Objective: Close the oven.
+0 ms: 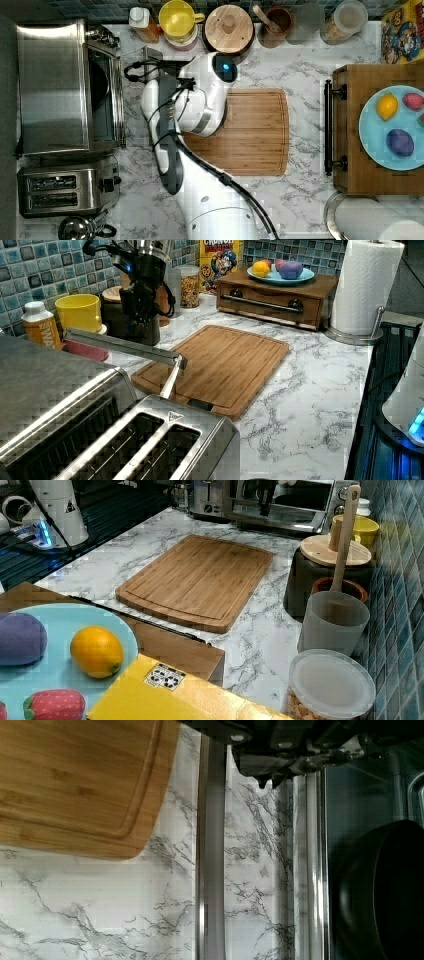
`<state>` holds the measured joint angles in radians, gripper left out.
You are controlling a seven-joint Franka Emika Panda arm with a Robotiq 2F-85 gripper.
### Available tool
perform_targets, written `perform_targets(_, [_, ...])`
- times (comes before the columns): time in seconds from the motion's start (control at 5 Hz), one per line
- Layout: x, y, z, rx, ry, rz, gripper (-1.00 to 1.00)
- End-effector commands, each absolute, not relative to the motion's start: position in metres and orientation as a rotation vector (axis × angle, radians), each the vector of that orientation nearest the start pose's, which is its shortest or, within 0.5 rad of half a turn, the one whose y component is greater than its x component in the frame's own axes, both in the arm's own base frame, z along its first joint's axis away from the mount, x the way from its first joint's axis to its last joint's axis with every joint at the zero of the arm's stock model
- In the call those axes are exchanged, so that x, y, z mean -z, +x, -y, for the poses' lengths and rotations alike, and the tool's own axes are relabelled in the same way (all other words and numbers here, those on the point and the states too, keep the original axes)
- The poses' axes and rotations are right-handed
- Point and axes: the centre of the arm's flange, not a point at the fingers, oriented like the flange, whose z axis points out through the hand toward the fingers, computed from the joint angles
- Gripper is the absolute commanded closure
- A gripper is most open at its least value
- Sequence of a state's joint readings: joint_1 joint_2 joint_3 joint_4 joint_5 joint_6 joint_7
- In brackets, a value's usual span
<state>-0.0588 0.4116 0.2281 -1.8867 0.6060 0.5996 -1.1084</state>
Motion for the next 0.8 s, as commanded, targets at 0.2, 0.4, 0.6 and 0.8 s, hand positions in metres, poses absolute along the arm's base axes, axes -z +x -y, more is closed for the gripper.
perform_targets(0.2, [-0.425, 0.595, -0.319, 0.024, -2.719, 0.407, 1.00])
perform_targets(0.4, [-0.460, 0.577, -0.345, 0.103, -2.744, 0.377, 1.00])
perform_targets(0.6, [-0.481, 0.567, -0.357, 0.177, -2.833, 0.383, 1.00])
perform_targets(0.8, [-0.469, 0.572, -0.367, 0.175, -2.992, 0.347, 1.00])
